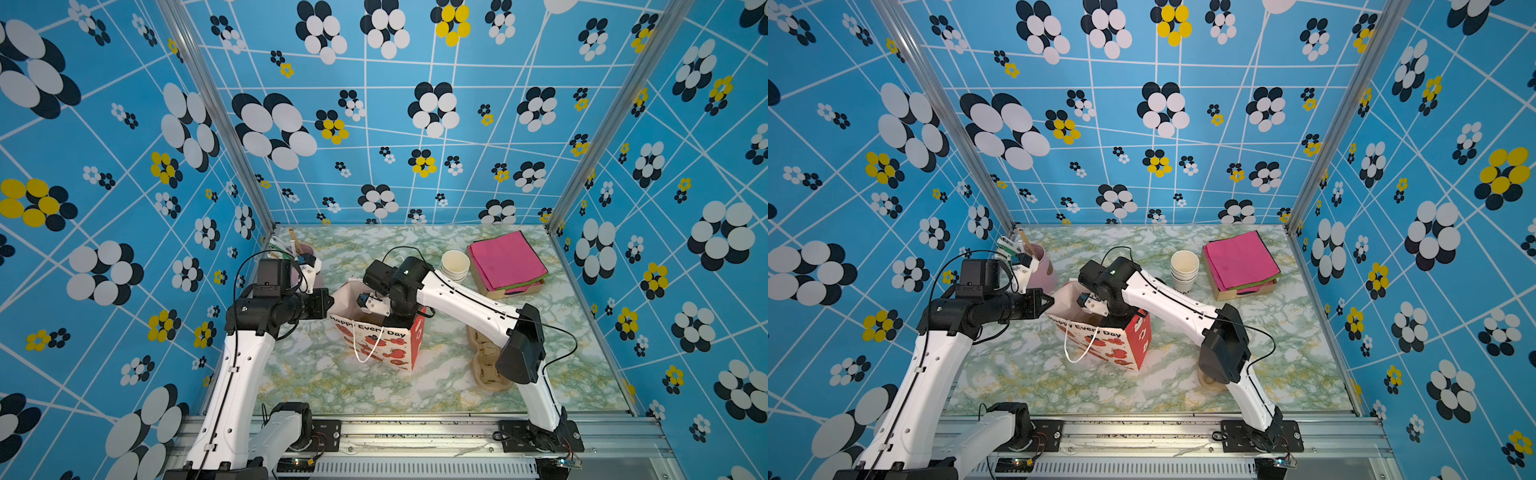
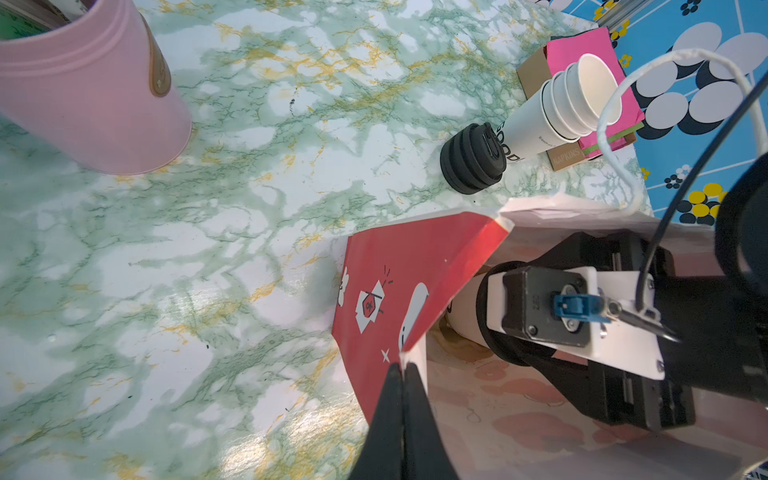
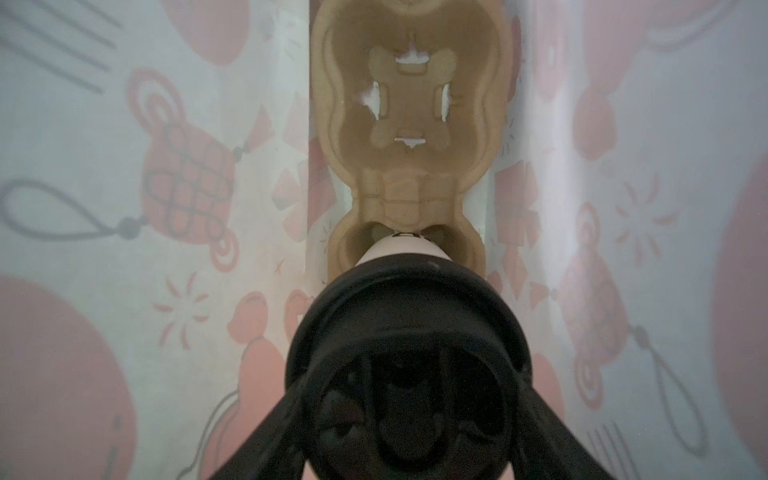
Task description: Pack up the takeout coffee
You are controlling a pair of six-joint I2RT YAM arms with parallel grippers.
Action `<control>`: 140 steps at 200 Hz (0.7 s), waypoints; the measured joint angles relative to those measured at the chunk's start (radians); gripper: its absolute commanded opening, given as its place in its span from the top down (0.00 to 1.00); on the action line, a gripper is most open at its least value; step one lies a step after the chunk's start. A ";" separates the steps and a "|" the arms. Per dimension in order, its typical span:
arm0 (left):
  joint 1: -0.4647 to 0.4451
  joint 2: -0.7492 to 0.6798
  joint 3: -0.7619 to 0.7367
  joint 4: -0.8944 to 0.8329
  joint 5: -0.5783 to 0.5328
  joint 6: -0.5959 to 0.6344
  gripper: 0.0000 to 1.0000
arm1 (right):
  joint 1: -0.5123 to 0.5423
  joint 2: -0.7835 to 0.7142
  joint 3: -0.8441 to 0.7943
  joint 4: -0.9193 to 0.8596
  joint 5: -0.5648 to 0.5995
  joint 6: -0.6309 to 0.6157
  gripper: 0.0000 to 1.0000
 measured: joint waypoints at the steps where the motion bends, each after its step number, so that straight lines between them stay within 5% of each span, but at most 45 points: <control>1: 0.000 0.000 0.000 0.000 0.000 0.000 0.95 | 0.000 0.000 0.001 -0.001 0.000 0.000 0.47; 140: 0.000 0.000 -0.001 -0.001 0.000 0.000 0.95 | 0.000 0.015 0.007 -0.016 0.007 0.011 0.46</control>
